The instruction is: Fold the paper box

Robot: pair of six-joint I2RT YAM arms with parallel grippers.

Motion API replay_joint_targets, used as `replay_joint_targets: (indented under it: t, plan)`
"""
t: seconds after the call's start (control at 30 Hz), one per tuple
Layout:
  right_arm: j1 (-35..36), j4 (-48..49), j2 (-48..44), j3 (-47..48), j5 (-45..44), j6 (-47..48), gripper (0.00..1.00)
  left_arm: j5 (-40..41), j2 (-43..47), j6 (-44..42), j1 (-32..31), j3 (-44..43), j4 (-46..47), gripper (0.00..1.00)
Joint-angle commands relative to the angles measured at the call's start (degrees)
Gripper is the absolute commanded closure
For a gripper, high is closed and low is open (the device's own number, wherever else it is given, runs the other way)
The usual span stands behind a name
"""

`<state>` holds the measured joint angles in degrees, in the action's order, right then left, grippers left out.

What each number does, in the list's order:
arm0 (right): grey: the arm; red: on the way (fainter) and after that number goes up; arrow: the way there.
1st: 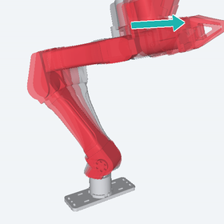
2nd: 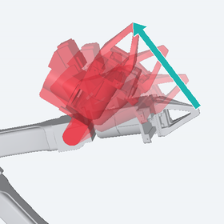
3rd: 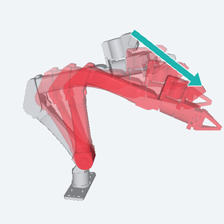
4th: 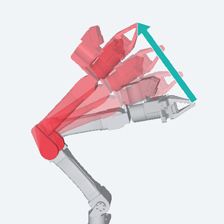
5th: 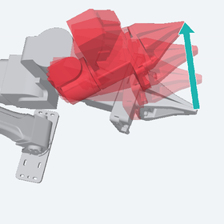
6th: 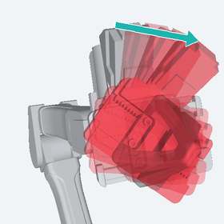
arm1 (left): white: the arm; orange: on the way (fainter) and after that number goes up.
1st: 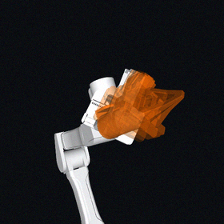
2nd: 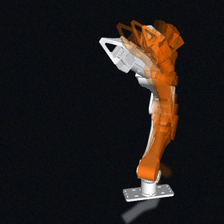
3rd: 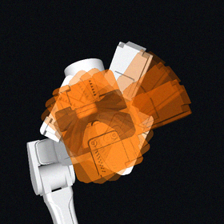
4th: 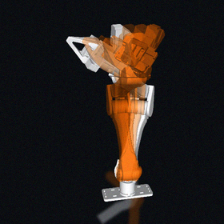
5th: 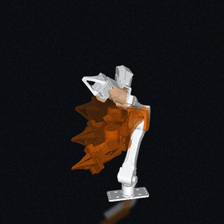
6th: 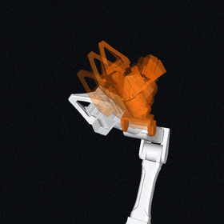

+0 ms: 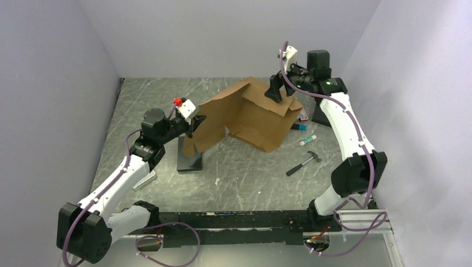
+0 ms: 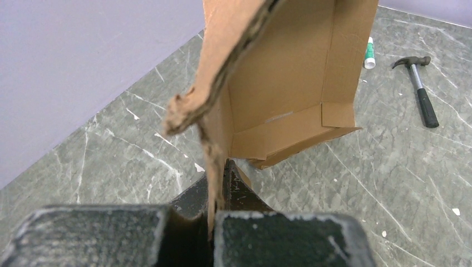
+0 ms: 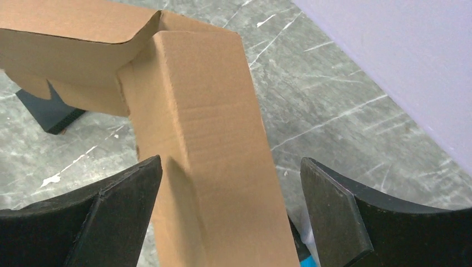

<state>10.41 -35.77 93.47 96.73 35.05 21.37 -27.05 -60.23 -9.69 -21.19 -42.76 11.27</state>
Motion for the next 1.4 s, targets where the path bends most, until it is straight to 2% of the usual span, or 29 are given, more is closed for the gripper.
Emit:
replay_joint_targets:
  t: [0.0,0.23,0.4,0.5,0.6,0.73,0.8,0.9,0.97,1.03,1.07,1.13,1.23,1.37]
  plan:
    - [-3.5,6.1,-8.6,-3.7,4.8,-3.3,0.01,0.3,1.3,-3.3,-0.5,0.1,2.4,1.00]
    - [-12.3,12.5,-17.0,-15.0,12.7,-8.8,0.01,0.8,2.0,-4.4,-1.3,0.3,1.5,1.00]
    - [-22.5,30.7,-27.2,-34.2,11.9,-19.9,0.04,1.5,2.3,-4.9,-2.2,0.4,0.9,1.00]
    - [-24.9,35.4,-30.0,-42.8,9.4,-22.9,0.17,1.8,2.3,-4.9,-2.5,0.4,0.9,1.00]
    - [-25.2,39.1,-30.6,-47.6,6.8,-24.4,0.38,1.9,2.5,-5.0,-2.8,0.3,0.4,1.00]
    - [-25.3,39.9,-29.8,-49.1,2.6,-24.8,0.59,2.3,2.8,-5.1,-3.3,0.2,-0.2,1.00]
    - [-25.4,40.4,-29.0,-49.6,1.0,-25.2,0.64,2.3,2.8,-5.3,-3.5,0.1,-0.5,1.00]
    - [-25.6,40.0,-28.6,-49.6,1.4,-25.1,0.66,2.6,2.8,-5.5,-3.8,-0.1,-1.1,1.00]
    - [-25.7,40.9,-28.8,-50.3,5.9,-25.4,0.65,2.5,2.8,-5.6,-3.9,-0.2,-1.3,1.00]
    - [-26.0,41.6,-29.1,-50.4,11.6,-25.5,0.54,2.6,2.7,-5.7,-4.0,-0.5,-1.7,1.00]
    - [-26.1,41.2,-29.4,-50.4,12.1,-25.2,0.49,2.6,2.7,-5.7,-4.0,-0.5,-1.8,1.00]
    - [-26.1,40.8,-29.8,-50.7,10.0,-24.3,0.46,2.8,2.9,-5.8,-4.1,-0.5,-1.8,1.00]
    - [-26.1,37.3,-28.7,-50.2,5.1,-21.9,0.50,3.1,2.9,-5.9,-4.3,-0.6,-2.2,1.00]
    - [-26.3,35.0,-27.0,-49.7,3.3,-19.4,0.62,3.2,3.0,-5.8,-4.4,-0.7,-2.3,1.00]
